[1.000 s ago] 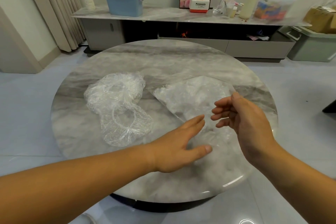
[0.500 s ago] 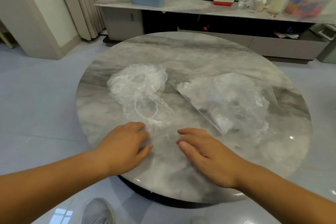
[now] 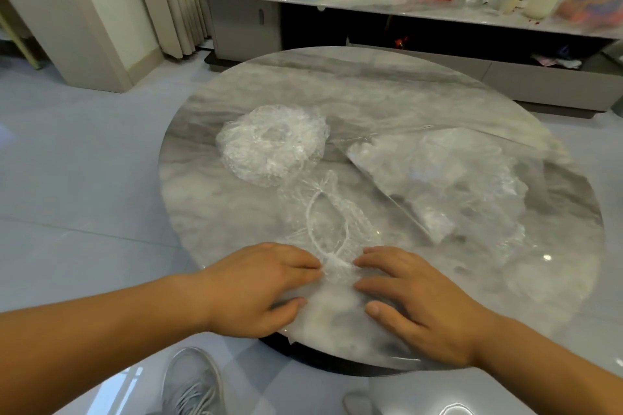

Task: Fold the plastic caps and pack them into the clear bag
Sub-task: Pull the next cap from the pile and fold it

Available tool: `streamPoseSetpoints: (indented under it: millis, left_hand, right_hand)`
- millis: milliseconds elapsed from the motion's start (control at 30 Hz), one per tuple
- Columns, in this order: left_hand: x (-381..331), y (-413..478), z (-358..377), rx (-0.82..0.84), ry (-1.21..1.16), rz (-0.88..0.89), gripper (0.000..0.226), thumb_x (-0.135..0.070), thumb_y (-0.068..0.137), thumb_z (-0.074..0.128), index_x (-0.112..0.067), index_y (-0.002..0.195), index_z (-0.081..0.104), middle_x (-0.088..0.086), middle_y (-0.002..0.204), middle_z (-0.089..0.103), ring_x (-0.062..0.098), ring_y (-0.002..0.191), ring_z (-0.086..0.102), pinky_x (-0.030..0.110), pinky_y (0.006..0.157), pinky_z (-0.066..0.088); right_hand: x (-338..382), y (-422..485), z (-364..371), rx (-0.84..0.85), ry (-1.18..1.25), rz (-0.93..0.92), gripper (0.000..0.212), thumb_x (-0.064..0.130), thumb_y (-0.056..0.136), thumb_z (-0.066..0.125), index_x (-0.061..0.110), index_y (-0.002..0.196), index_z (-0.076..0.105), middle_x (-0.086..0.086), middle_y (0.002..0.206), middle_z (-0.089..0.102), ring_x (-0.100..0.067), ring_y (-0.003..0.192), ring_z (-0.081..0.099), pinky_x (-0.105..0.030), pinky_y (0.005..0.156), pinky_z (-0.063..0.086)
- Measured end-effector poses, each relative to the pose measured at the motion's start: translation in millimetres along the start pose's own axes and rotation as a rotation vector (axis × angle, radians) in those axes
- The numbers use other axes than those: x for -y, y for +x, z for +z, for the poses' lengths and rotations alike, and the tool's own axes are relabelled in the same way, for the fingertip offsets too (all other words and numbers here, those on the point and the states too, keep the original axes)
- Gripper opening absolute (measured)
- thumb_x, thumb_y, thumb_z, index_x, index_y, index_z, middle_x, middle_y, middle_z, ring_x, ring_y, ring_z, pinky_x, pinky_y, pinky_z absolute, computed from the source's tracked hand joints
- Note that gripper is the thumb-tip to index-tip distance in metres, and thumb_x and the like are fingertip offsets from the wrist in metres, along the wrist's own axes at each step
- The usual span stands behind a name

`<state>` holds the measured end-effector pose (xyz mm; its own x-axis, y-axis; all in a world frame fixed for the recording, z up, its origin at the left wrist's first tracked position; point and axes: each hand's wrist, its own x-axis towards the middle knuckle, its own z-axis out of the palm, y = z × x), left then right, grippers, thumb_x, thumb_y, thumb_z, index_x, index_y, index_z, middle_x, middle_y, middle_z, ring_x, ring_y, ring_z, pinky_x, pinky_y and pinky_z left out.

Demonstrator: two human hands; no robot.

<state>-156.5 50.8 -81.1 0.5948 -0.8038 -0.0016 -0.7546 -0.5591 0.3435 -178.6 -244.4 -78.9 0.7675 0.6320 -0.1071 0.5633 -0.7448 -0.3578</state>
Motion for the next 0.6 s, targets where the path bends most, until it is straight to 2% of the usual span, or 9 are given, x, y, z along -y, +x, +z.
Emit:
streamPoseSetpoints:
  millis: [100, 167, 267, 333, 400, 533, 600]
  left_hand:
    - [2.4, 1.1, 0.3, -0.023, -0.026, 0.000, 0.042, -0.036, 0.094, 0.051, -0.020, 0.131, 0.064, -0.004, 0.136, 0.059, 0.013, 0.120, 0.058, 0.030, 0.096, 0.052]
    - [4.9, 3.2, 1.5, -0.042, -0.063, -0.032, 0.037, -0.038, 0.094, 0.053, -0.026, 0.127, 0.066, -0.004, 0.143, 0.052, 0.012, 0.128, 0.051, 0.034, 0.096, 0.053]
    - [8.8, 7.8, 2.0, -0.043, -0.131, -0.073, 0.031, -0.041, 0.095, 0.055, -0.034, 0.121, 0.070, -0.007, 0.156, 0.037, 0.006, 0.144, 0.030, 0.035, 0.110, 0.042]
    - [9.6, 8.9, 0.2, -0.004, -0.170, -0.078, 0.029, -0.042, 0.095, 0.056, -0.037, 0.119, 0.071, -0.012, 0.157, 0.033, 0.001, 0.146, 0.022, 0.030, 0.116, 0.031]
    - [9.0, 8.4, -3.3, 0.031, -0.198, -0.069, 0.028, -0.044, 0.096, 0.055, -0.038, 0.118, 0.072, -0.015, 0.156, 0.035, -0.003, 0.142, 0.026, 0.026, 0.116, 0.029]
    - [7.6, 4.3, -9.1, 0.083, -0.198, -0.104, 0.031, -0.044, 0.098, 0.056, -0.039, 0.126, 0.068, -0.016, 0.154, 0.039, -0.005, 0.139, 0.032, 0.016, 0.115, 0.024]
    - [7.8, 5.4, -8.8, 0.045, -0.180, -0.110, 0.036, -0.045, 0.097, 0.054, -0.035, 0.130, 0.065, -0.016, 0.143, 0.051, -0.004, 0.131, 0.042, 0.018, 0.111, 0.032]
  right_hand:
    - [-0.4, -3.9, 0.8, -0.051, -0.082, -0.037, 0.061, 0.061, 0.105, 0.017, 0.032, 0.125, 0.067, 0.014, 0.139, 0.055, -0.005, 0.137, 0.042, -0.030, 0.117, 0.025]
    - [0.9, -2.6, -1.0, -0.068, -0.091, -0.046, 0.061, 0.058, 0.106, 0.018, 0.029, 0.124, 0.068, 0.015, 0.132, 0.060, -0.003, 0.135, 0.045, -0.031, 0.121, 0.019]
    - [3.8, -0.8, -6.7, -0.061, -0.046, -0.087, 0.062, 0.054, 0.106, 0.020, 0.021, 0.119, 0.071, 0.011, 0.125, 0.063, -0.006, 0.125, 0.053, -0.024, 0.123, 0.018]
    - [4.0, -1.7, -9.4, -0.058, 0.008, -0.081, 0.062, 0.054, 0.106, 0.020, 0.019, 0.116, 0.071, 0.010, 0.124, 0.064, -0.006, 0.118, 0.057, -0.020, 0.117, 0.029]
    - [2.4, -3.8, -12.1, -0.082, 0.099, -0.019, 0.060, 0.055, 0.104, 0.023, 0.024, 0.124, 0.070, 0.017, 0.129, 0.060, 0.002, 0.119, 0.054, -0.017, 0.104, 0.040]
    - [-0.4, -4.1, -17.7, -0.149, 0.280, 0.097, 0.057, 0.055, 0.100, 0.028, 0.027, 0.129, 0.069, 0.025, 0.129, 0.058, 0.010, 0.121, 0.051, -0.006, 0.099, 0.036]
    - [-0.3, -3.7, -18.6, -0.141, 0.313, 0.117, 0.050, 0.049, 0.102, 0.033, 0.025, 0.126, 0.070, 0.021, 0.129, 0.061, 0.010, 0.120, 0.051, -0.005, 0.099, 0.035]
